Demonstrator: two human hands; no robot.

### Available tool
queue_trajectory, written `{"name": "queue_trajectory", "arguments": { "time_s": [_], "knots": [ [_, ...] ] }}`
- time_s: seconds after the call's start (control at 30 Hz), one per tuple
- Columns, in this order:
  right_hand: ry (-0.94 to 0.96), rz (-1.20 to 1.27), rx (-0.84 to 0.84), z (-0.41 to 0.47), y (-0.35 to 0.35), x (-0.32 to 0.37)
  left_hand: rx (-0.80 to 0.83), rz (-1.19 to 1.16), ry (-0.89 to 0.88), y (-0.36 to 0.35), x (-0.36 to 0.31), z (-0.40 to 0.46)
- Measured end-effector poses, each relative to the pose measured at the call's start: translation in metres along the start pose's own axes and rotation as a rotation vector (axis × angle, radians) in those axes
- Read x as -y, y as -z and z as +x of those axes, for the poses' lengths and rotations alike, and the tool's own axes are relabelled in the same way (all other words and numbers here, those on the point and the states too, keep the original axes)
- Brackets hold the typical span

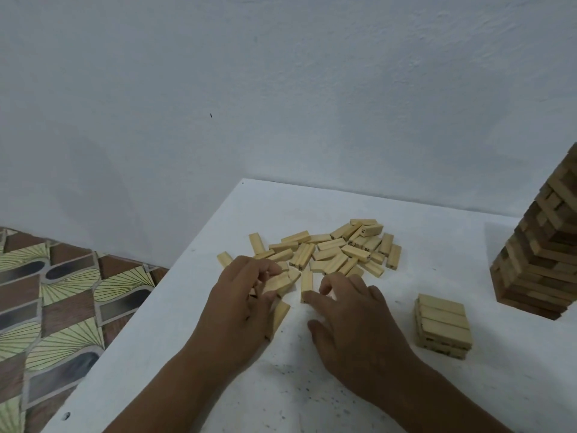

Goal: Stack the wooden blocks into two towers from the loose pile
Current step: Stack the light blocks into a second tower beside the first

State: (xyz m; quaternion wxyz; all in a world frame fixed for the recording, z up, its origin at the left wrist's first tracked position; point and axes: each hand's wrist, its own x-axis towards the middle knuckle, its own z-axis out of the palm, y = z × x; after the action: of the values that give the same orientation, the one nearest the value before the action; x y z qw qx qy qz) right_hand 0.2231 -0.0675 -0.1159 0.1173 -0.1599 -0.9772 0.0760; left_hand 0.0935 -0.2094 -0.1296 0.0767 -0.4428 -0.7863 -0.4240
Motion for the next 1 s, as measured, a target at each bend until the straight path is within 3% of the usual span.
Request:
{"name": "queue_trajectory", "arguments": {
  "time_s": [0.2, 0.8, 1.0],
  "knots": [
    [0.056, 0.089, 0.026, -0.018, 0.002, -0.011, 0.086, 0.010, -0.057, -0.001, -0.011, -0.004],
    [0.008, 0.249, -0.018, -0.057, 0.000, -0.046, 0.691, 0.100, -0.225, -0.023, -0.042, 0.020],
    [0.053, 0.234, -0.126, -0.057, 0.002, -0.045, 0.687, 0.121, -0.232, -0.032, -0.038, 0.022]
  ]
}}
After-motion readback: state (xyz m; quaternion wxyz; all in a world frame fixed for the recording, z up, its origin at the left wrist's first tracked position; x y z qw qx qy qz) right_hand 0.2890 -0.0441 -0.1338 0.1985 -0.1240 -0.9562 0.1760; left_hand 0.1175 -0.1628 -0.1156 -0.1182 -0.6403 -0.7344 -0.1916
